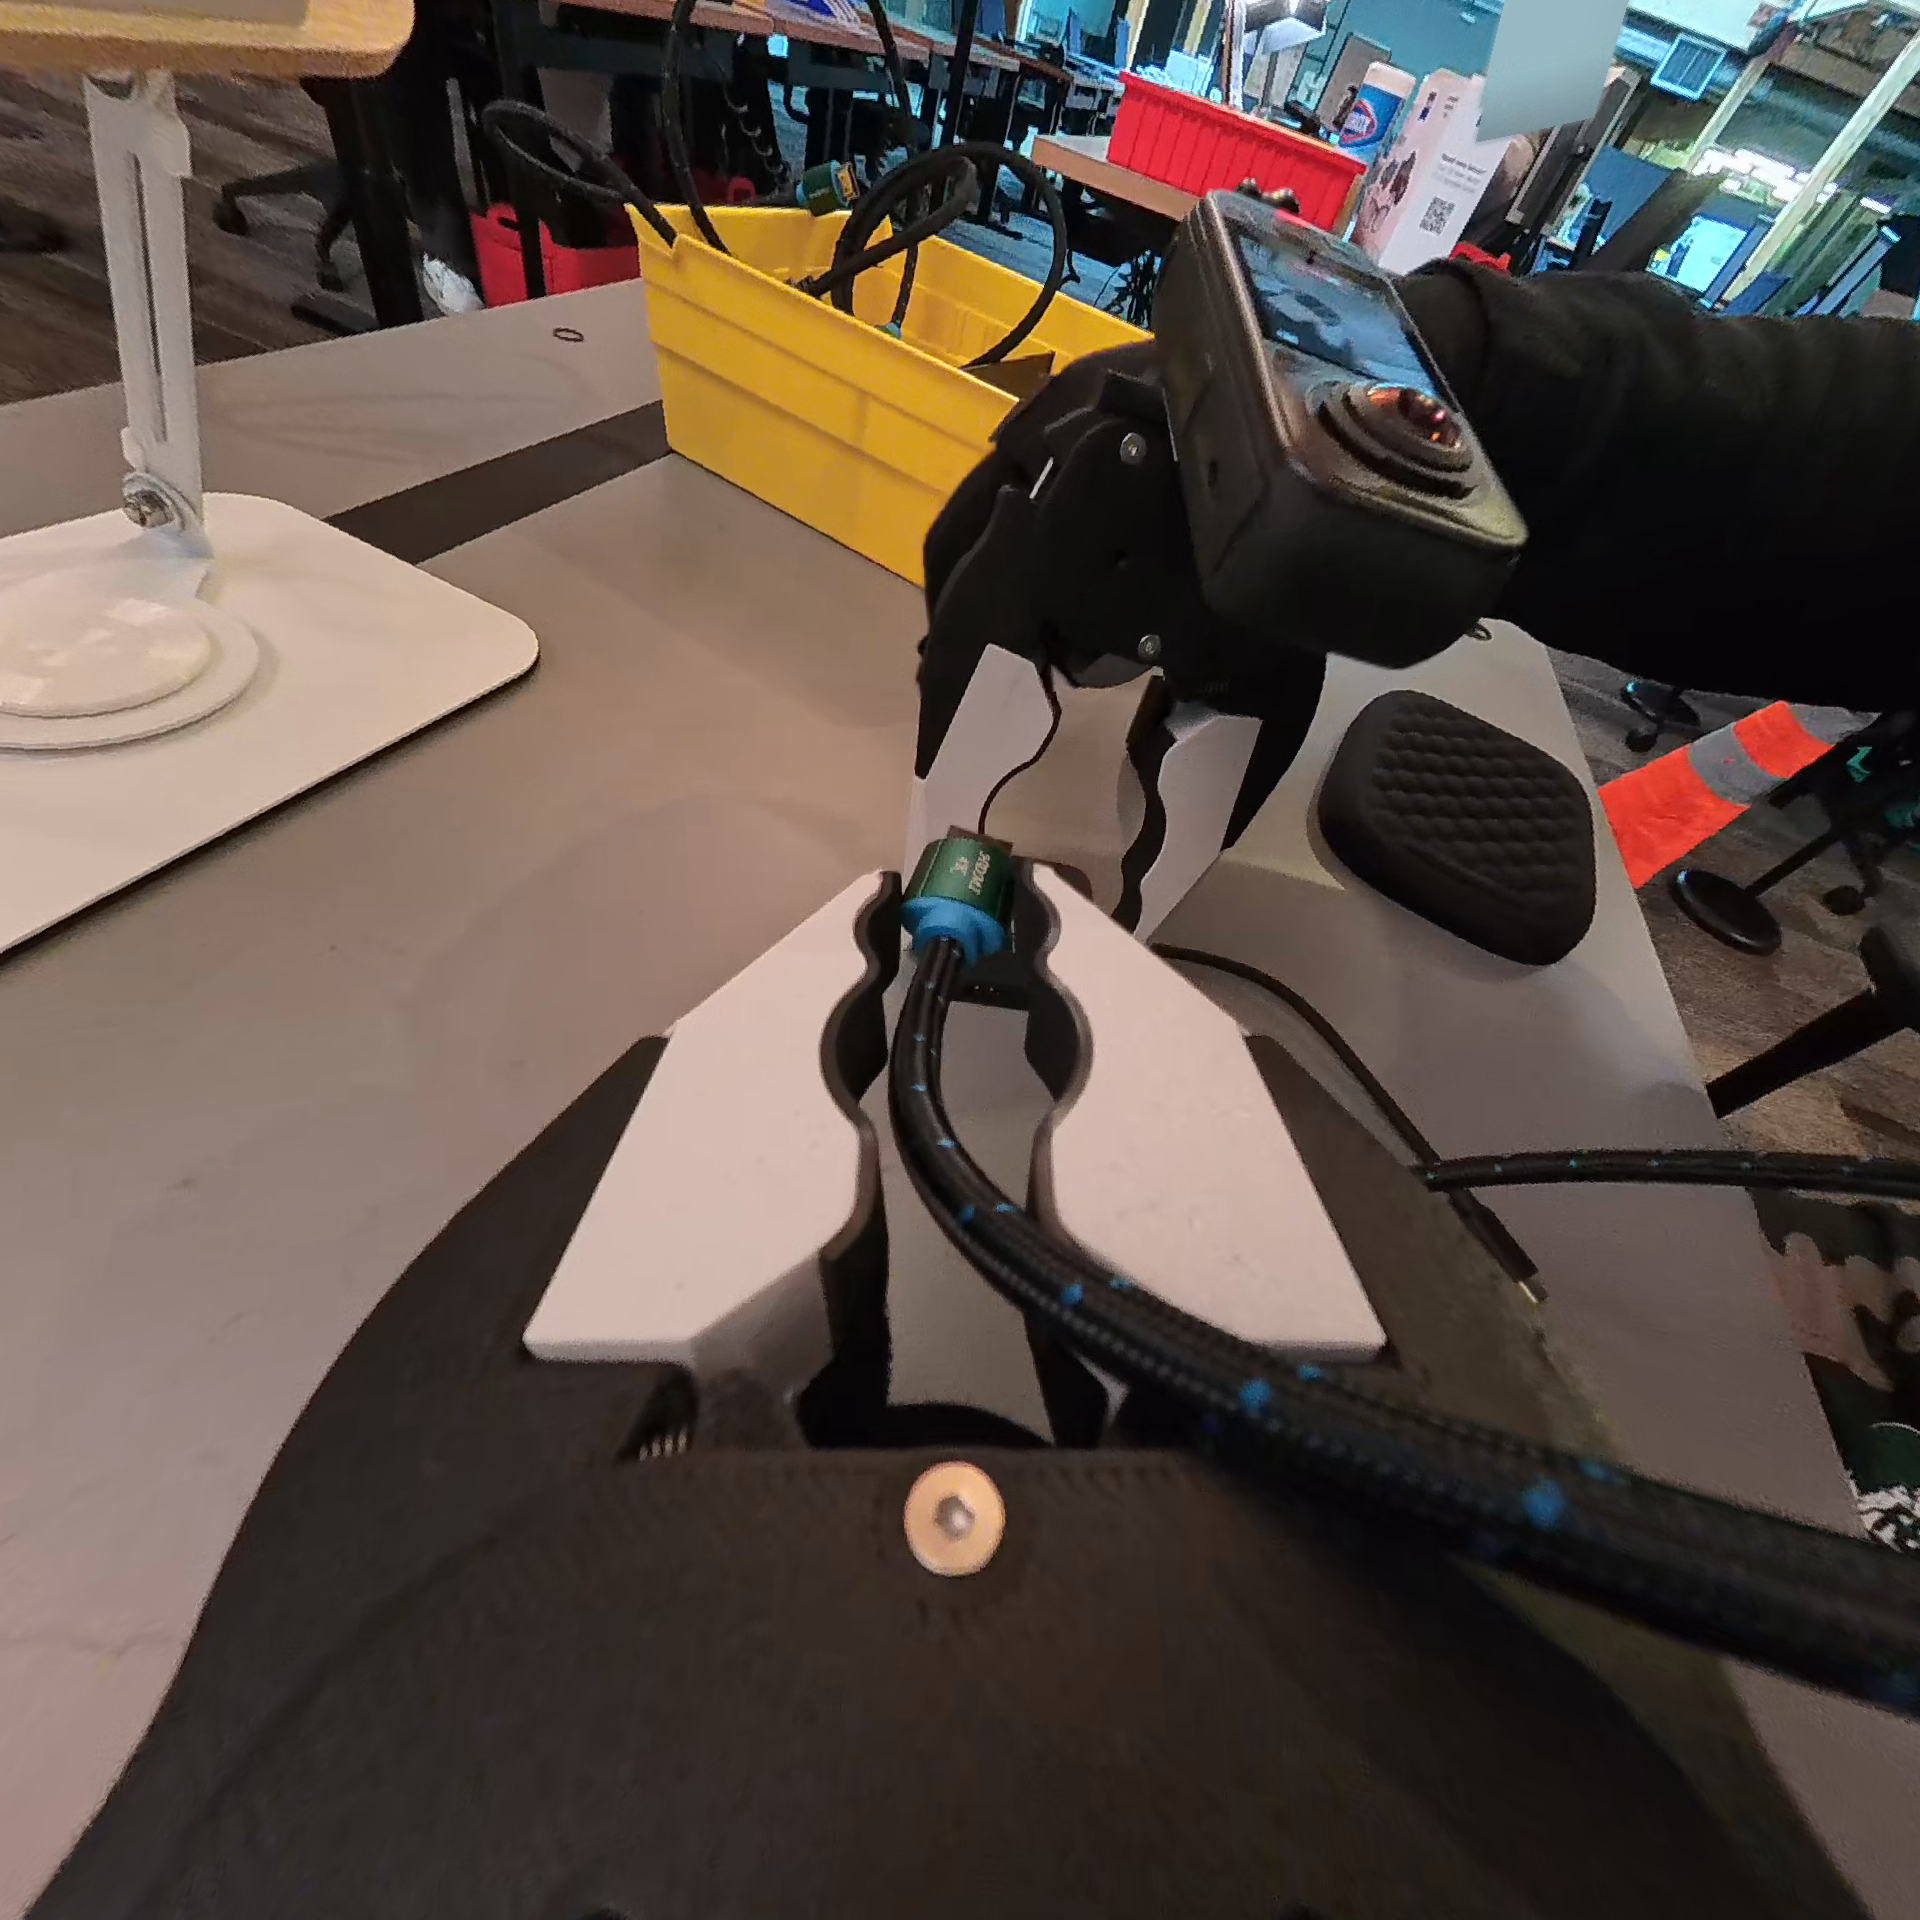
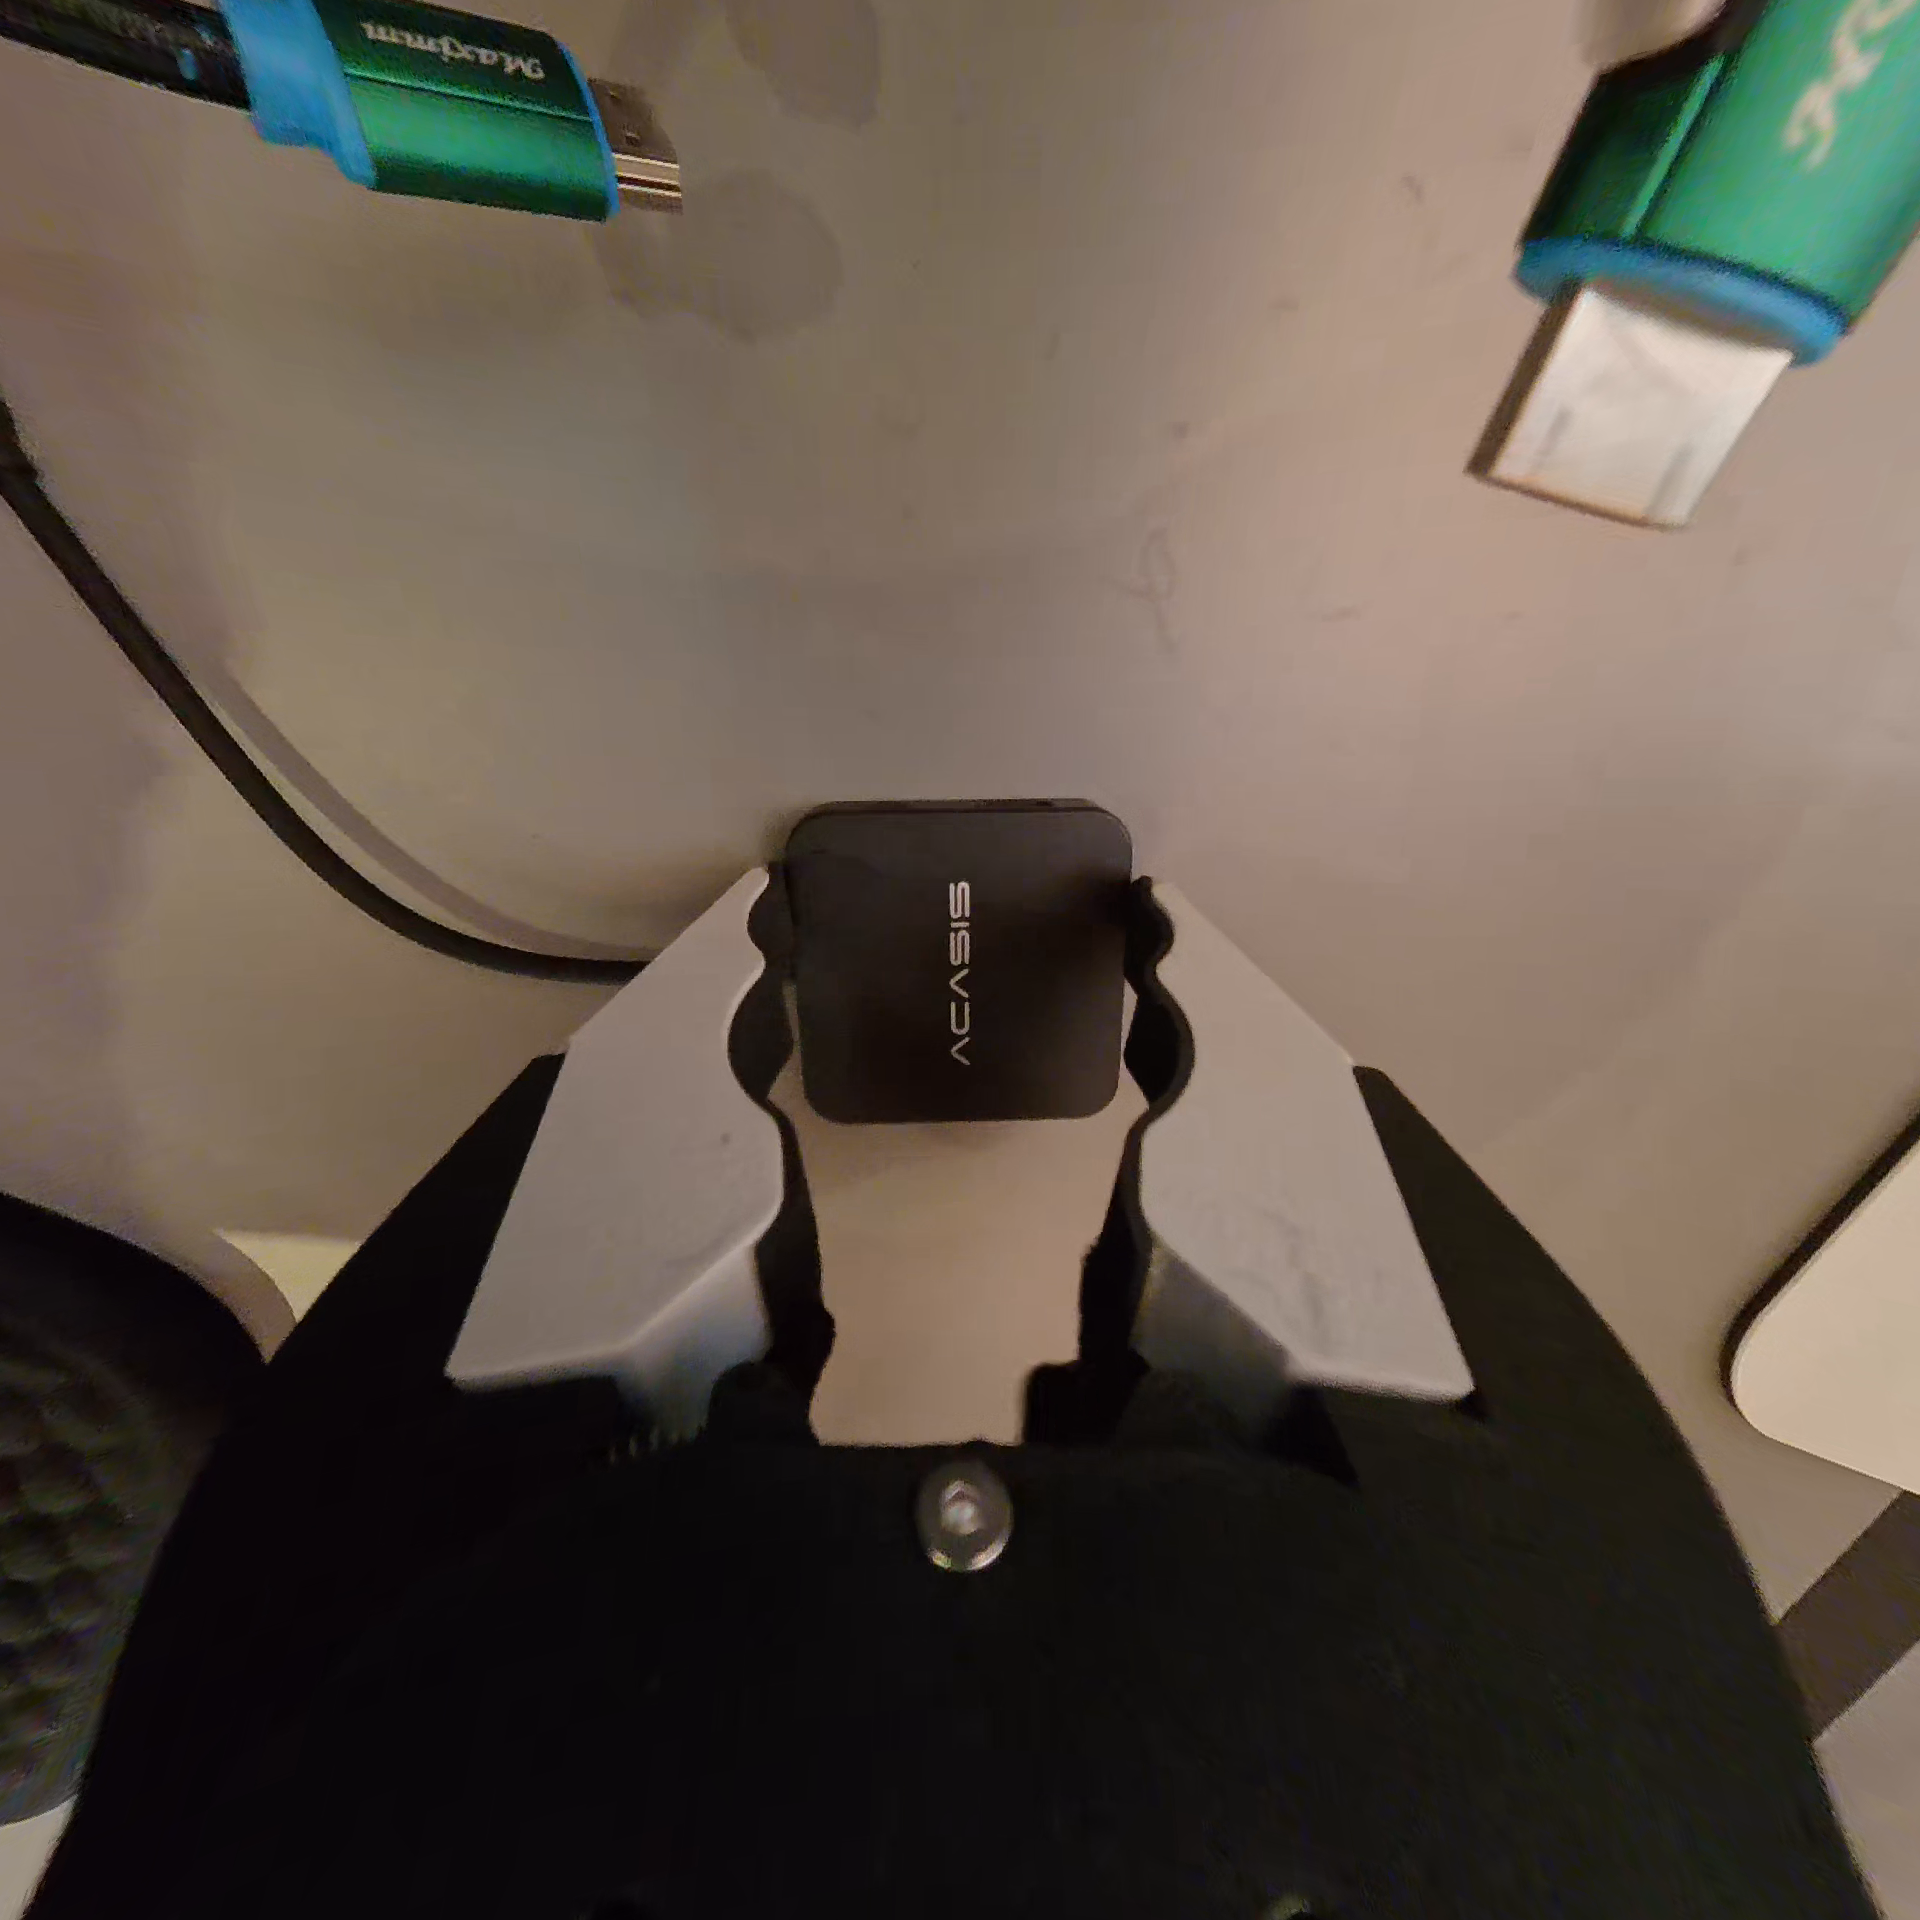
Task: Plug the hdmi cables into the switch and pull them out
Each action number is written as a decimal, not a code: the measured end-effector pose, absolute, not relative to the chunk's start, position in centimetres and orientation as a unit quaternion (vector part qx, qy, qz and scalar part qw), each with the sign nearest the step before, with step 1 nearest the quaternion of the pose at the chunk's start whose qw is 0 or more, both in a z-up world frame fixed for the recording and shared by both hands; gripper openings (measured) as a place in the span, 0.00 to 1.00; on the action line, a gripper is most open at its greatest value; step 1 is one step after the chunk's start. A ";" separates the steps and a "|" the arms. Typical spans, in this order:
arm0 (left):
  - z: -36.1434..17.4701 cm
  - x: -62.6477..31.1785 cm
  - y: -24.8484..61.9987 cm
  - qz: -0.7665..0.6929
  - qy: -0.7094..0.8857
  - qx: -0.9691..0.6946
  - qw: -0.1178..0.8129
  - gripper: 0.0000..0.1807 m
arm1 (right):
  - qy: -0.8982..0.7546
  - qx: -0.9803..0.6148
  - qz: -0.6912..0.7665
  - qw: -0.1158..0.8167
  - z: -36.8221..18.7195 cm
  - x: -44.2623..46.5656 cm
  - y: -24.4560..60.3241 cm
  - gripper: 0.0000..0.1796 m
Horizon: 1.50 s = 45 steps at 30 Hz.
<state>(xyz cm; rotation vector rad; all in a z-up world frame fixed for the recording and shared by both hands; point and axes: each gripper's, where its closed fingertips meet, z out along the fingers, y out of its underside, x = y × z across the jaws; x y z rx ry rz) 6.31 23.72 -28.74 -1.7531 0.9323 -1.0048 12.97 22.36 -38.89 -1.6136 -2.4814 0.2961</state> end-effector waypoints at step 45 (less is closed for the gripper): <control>-31.5 6.8 23.7 -0.372 0.404 -0.715 0.433 0.00 | -0.771 -0.608 0.140 0.128 -38.8 11.1 21.4 0.36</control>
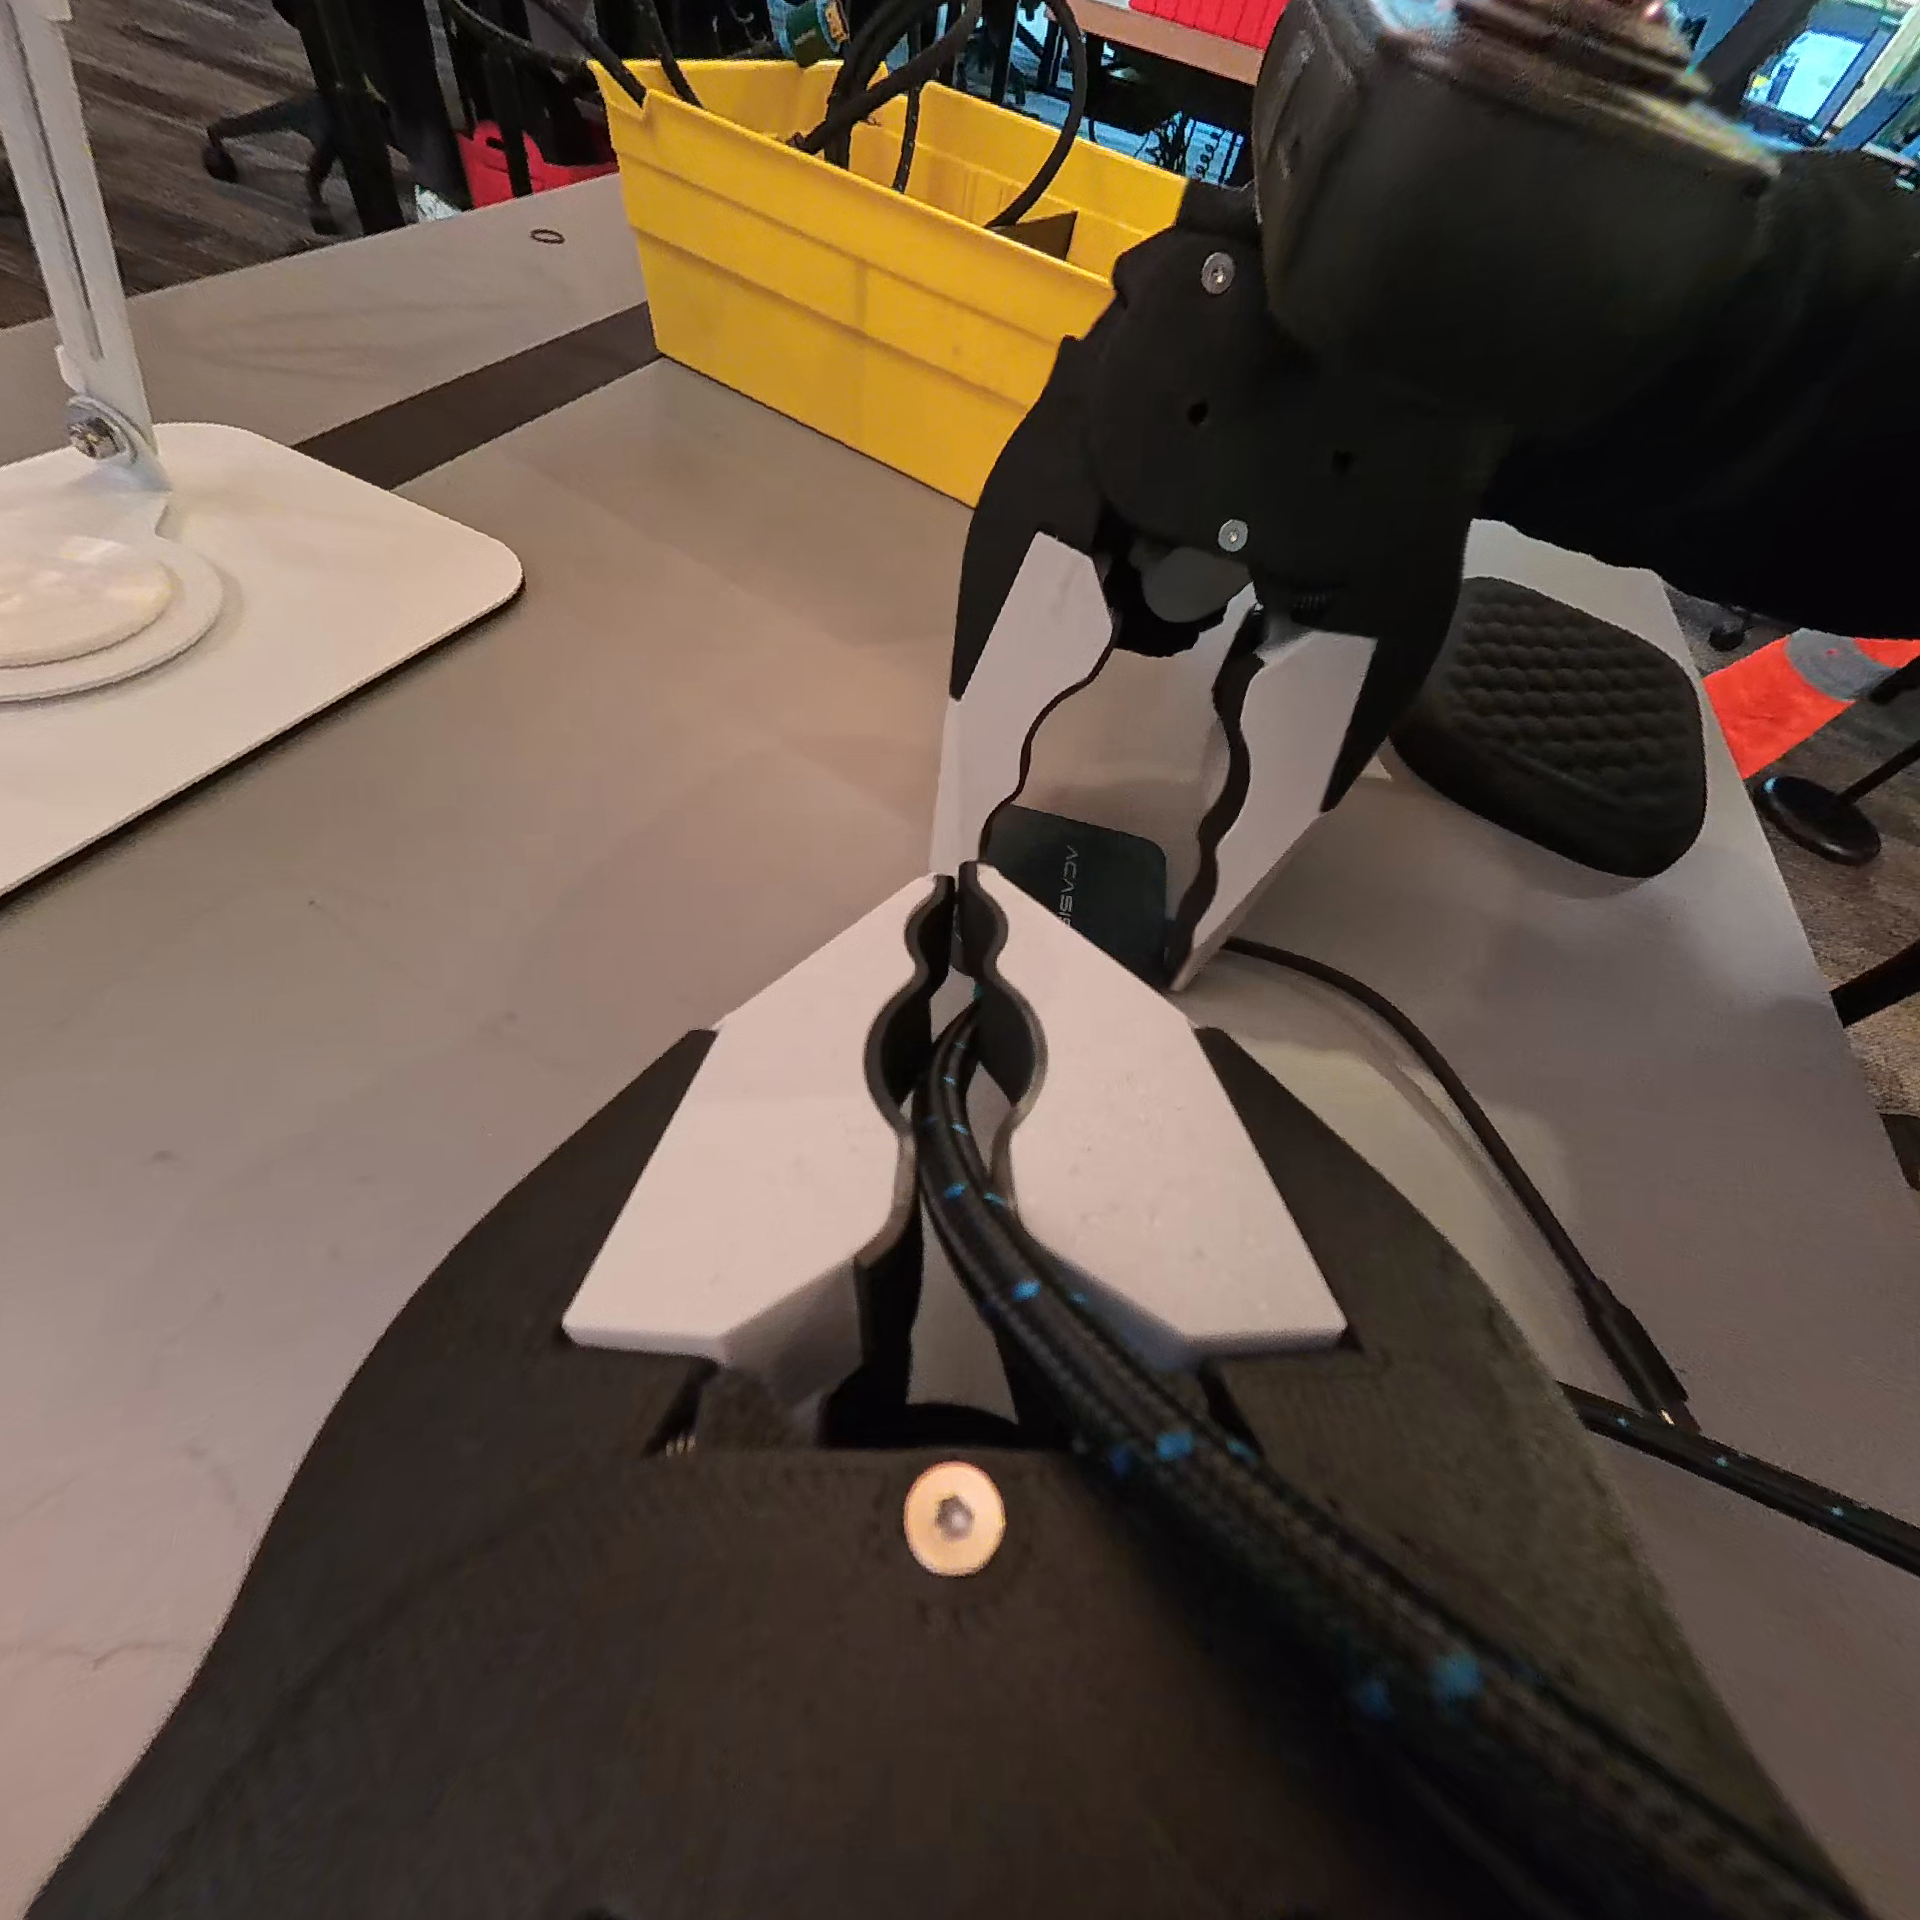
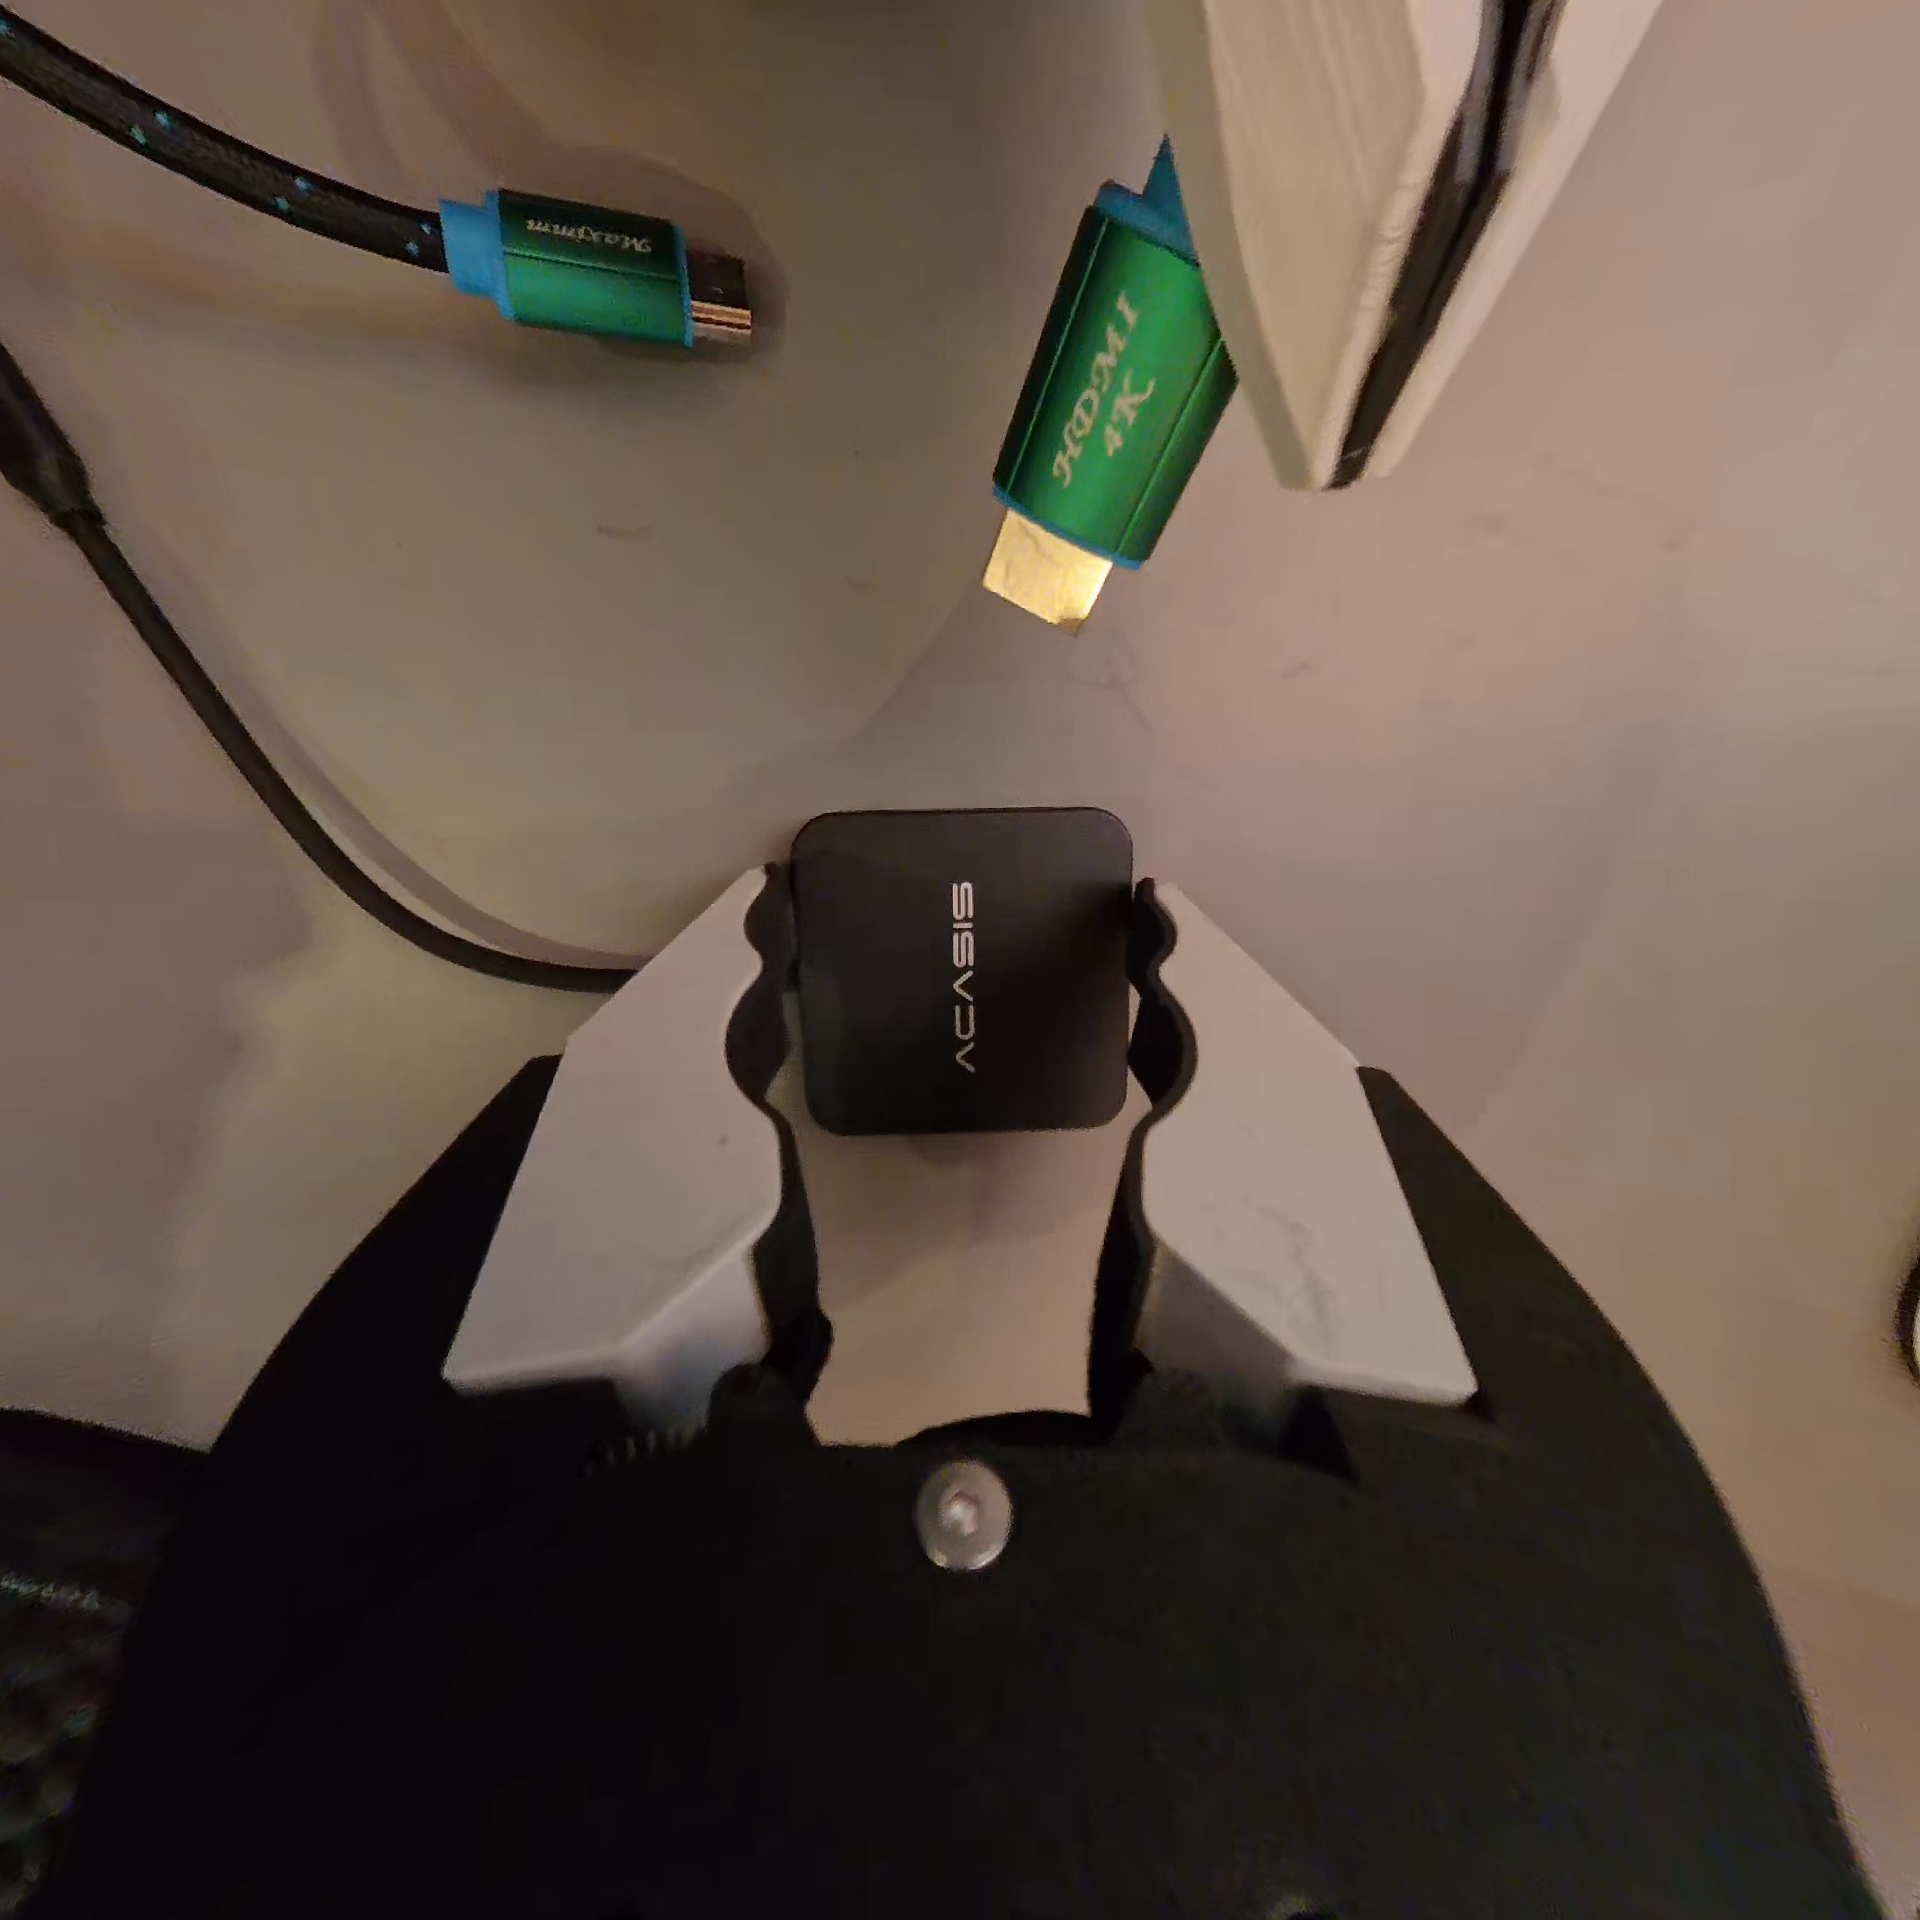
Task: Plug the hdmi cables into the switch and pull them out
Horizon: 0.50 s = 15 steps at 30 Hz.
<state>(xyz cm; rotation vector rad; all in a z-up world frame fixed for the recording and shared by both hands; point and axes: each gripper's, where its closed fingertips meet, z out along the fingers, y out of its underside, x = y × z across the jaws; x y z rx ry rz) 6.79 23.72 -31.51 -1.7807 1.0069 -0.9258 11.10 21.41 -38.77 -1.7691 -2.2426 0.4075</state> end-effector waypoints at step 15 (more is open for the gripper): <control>-29.1 6.9 24.4 -0.456 0.292 -0.726 0.424 0.00 | -0.694 -0.581 -0.021 0.425 -31.6 5.9 23.4 0.18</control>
